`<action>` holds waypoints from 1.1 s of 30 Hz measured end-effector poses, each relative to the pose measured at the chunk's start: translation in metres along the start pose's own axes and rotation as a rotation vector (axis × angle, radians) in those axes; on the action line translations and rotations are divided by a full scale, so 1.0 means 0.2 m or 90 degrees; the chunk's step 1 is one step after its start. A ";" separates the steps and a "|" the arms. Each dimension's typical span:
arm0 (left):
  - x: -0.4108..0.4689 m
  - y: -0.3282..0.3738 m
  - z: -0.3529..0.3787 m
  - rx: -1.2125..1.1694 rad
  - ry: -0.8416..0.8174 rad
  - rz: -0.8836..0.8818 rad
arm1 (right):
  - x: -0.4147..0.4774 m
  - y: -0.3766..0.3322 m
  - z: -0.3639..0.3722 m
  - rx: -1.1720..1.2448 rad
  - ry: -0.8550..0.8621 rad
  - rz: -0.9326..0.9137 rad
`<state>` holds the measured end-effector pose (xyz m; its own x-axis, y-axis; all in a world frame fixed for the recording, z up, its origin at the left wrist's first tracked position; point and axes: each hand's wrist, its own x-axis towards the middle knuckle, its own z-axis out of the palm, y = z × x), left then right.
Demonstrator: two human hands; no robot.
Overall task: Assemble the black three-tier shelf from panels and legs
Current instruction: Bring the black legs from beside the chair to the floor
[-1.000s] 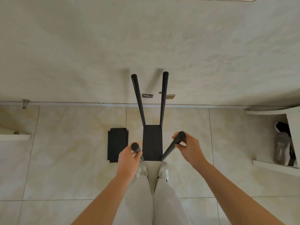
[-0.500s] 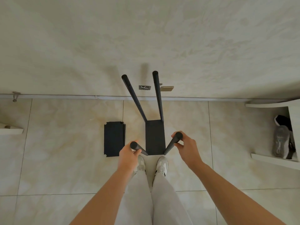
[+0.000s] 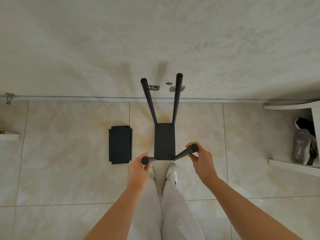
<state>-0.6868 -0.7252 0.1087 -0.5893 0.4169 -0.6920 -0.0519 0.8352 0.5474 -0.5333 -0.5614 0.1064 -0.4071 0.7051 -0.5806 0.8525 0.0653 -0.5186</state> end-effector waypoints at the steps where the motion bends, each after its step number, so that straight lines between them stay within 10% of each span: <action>1: 0.00 -0.01 0.01 0.003 0.003 0.005 | 0.01 0.00 0.00 0.006 0.004 0.005; 33: -0.08 -0.17 0.32 0.108 -0.069 0.021 | -0.16 0.32 0.01 0.014 -0.034 0.070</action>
<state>-0.6243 -0.7383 0.0708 -0.4984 0.4734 -0.7263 0.1074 0.8650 0.4901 -0.4659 -0.5818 0.0893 -0.3294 0.6690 -0.6663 0.8858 -0.0254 -0.4633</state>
